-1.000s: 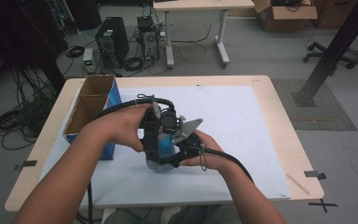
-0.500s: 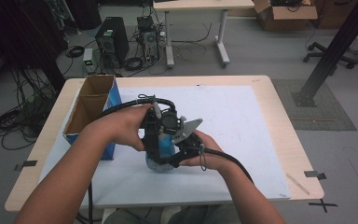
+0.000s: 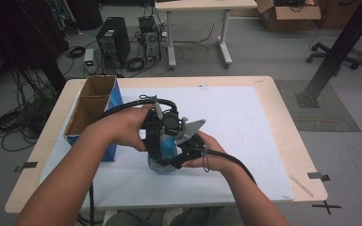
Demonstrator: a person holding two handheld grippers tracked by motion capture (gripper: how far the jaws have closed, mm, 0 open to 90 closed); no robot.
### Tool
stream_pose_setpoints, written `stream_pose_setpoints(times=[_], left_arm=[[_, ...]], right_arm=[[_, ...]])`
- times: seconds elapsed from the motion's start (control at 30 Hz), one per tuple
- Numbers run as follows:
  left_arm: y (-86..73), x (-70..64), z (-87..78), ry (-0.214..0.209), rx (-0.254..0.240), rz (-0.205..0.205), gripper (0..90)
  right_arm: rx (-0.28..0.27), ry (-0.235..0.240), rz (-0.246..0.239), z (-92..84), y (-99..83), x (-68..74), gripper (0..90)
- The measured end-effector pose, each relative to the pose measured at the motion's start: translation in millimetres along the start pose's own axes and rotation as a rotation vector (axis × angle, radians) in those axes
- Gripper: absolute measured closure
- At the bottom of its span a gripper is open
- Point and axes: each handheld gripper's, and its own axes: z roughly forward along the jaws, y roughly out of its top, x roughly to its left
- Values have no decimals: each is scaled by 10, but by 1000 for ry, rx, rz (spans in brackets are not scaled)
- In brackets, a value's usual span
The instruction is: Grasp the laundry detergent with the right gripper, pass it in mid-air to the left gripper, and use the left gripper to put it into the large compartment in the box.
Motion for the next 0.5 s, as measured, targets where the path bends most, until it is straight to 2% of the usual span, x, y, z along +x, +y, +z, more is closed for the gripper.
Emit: stream_pose_setpoints(times=[0.07,0.1,0.13,0.3,0.4,0.43,0.5], left_arm=[[2,3,3,0,4,-1,268],[5,0,5,1,1,-4,271],[5,3,3,1,1,-3,277],[5,7,4,0,6,-4,321],[7,-1,13,-4,1,-1,339],[7,-1,13,-4,1,-1,347],[3,3,3,-6,2,0,366]], right_arm=[[3,-10,-3,4,1,-1,446],[-8,14,36,7,8,31,446],[3,-5,6,8,1,8,446],[-6,1,20,8,-1,18,446],[-2,-12,-3,8,2,4,446],[-7,-2,13,10,7,19,446],[-5,-6,1,13,7,15,446]])
